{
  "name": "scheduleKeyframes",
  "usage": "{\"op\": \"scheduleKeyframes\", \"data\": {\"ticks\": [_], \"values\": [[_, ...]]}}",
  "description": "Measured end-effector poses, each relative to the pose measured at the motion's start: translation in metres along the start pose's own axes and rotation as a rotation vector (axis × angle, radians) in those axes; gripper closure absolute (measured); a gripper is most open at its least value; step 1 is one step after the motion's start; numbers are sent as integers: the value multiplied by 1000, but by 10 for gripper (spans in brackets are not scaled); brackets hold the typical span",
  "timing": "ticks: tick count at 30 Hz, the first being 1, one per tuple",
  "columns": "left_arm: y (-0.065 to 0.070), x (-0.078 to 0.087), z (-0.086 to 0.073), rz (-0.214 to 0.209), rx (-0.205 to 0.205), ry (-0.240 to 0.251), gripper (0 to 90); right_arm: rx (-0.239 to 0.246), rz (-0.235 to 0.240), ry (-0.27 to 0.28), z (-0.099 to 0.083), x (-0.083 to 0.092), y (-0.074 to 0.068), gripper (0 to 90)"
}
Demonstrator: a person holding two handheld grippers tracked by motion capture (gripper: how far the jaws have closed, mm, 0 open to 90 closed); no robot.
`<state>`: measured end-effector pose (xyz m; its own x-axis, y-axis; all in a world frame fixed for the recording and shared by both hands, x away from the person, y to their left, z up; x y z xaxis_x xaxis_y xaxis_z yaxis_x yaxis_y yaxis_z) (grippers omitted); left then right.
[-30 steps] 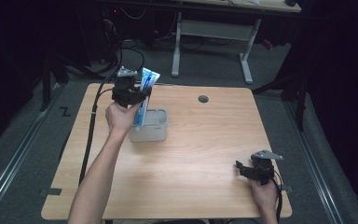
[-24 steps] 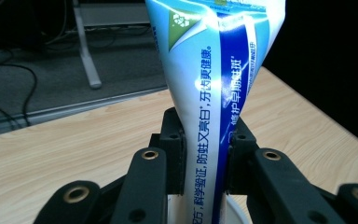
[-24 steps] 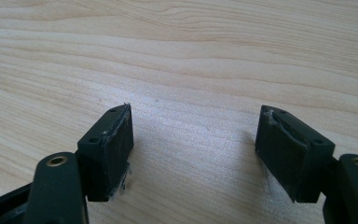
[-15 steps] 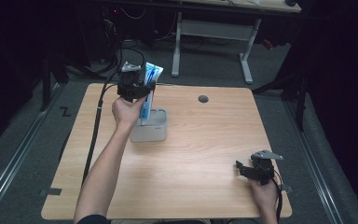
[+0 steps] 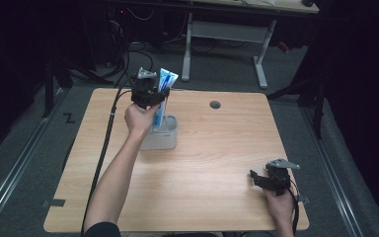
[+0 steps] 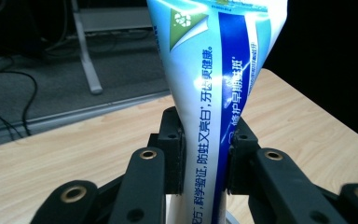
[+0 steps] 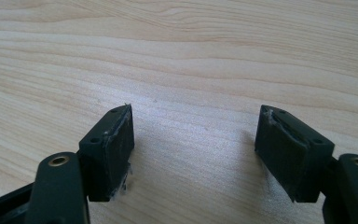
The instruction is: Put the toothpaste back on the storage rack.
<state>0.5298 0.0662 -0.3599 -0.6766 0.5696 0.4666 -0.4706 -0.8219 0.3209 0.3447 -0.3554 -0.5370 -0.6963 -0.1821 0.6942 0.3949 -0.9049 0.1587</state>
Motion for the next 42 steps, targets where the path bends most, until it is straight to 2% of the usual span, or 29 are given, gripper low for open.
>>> {"op": "scheduleKeyframes", "data": {"ticks": [5,15,19,22,27,37,42], "values": [[-6,2,-3,22,-14,-21,728,-1,1,1,0,0,0,285],[-16,3,-14,33,-1,-33,723,-2,-2,0,0,0,1,285],[-15,2,-18,36,-12,-45,721,-3,-3,0,0,0,1,285],[-14,2,-19,50,-38,-55,721,-4,-4,1,0,0,1,285],[-13,3,-21,45,-36,-56,723,-5,-4,0,0,0,1,285],[-18,3,-24,78,-29,-98,720,-8,-4,-1,0,0,1,286],[-17,3,-25,93,-41,-111,720,-8,-4,0,0,0,1,287]]}}
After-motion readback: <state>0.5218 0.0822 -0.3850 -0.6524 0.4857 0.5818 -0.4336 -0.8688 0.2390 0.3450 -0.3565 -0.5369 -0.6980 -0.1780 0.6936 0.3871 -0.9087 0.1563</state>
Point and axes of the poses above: each handheld gripper's, and its own axes: x roughly backward along the jaws, z roughly out of its top, y roughly to its right, the point moved 1 cm from there along -x, roughly forward along the jaws, and after that the axes turned 12 degrees about x, right-handed, at the moved point
